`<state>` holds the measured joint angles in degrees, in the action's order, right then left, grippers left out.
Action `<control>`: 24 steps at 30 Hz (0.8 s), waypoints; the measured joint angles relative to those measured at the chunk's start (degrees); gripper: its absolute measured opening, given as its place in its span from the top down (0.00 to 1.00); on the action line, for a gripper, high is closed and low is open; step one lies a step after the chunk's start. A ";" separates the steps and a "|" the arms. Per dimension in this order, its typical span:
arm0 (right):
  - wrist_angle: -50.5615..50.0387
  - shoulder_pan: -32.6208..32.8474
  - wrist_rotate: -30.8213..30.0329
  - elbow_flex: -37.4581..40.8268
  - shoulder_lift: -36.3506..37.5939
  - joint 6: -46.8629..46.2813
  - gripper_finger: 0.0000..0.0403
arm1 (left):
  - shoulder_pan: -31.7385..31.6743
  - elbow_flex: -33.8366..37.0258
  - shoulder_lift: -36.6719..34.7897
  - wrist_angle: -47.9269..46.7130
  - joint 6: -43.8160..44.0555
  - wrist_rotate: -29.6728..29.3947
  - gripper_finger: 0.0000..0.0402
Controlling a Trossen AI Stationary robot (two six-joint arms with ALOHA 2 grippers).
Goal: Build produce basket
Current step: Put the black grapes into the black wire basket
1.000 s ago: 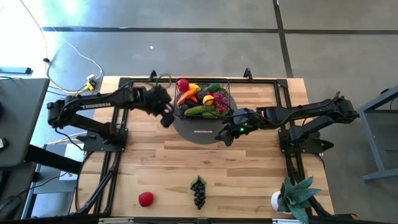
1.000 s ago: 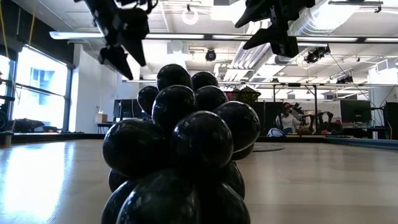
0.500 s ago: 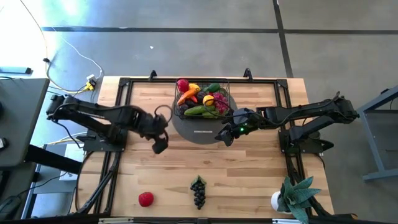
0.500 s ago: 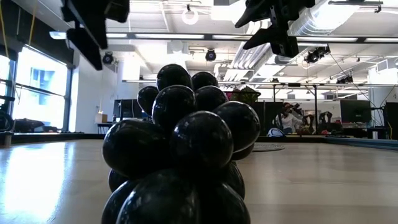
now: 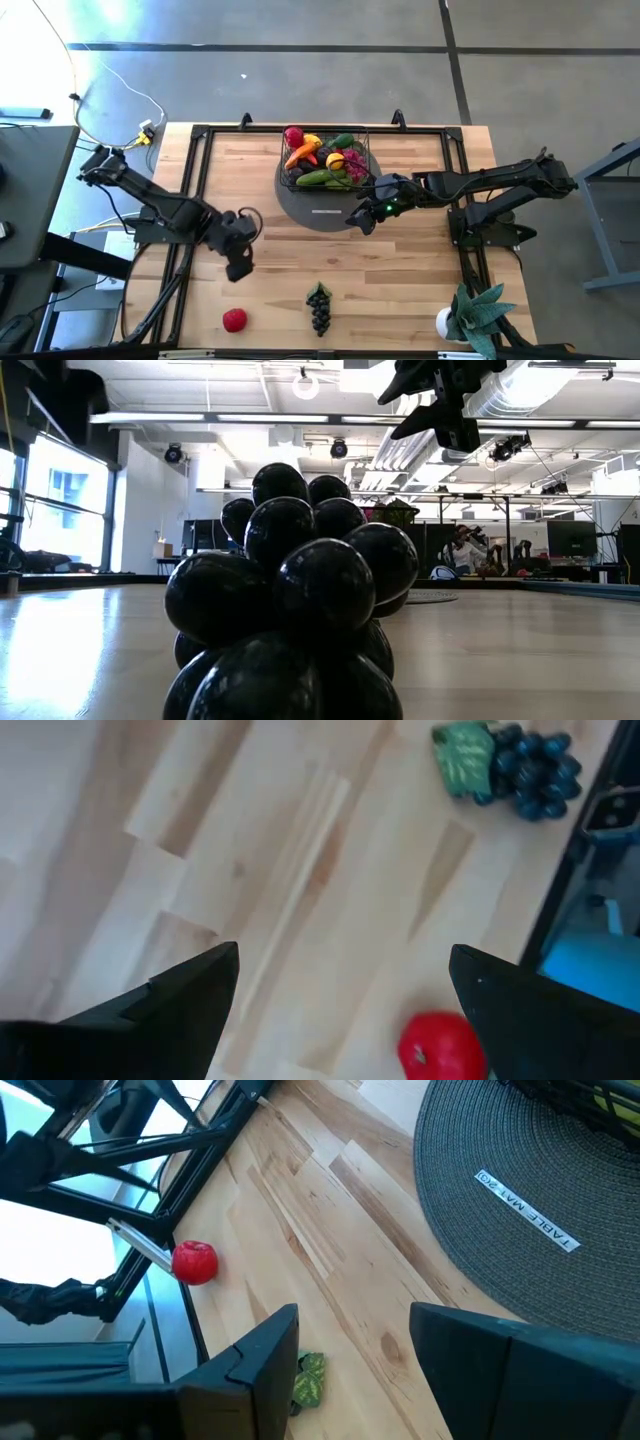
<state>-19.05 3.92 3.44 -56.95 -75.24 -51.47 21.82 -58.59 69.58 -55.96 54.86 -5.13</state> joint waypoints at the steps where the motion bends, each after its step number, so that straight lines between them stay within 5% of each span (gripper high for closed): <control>1: 0.00 0.00 0.00 0.00 0.00 -0.04 0.56 | 0.98 0.00 0.00 0.00 1.12 0.00 0.12; 15: 0.02 -0.08 -3.79 0.00 0.00 -10.26 0.56 | 12.68 0.00 0.02 0.00 23.71 0.00 0.12; 24: 7.09 1.33 -2.35 0.00 0.00 -15.58 0.56 | 16.70 0.00 0.04 0.02 29.01 -0.06 0.12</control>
<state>-11.96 5.25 1.09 -56.95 -75.24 -67.05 38.52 -58.59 69.63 -55.94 83.87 -5.19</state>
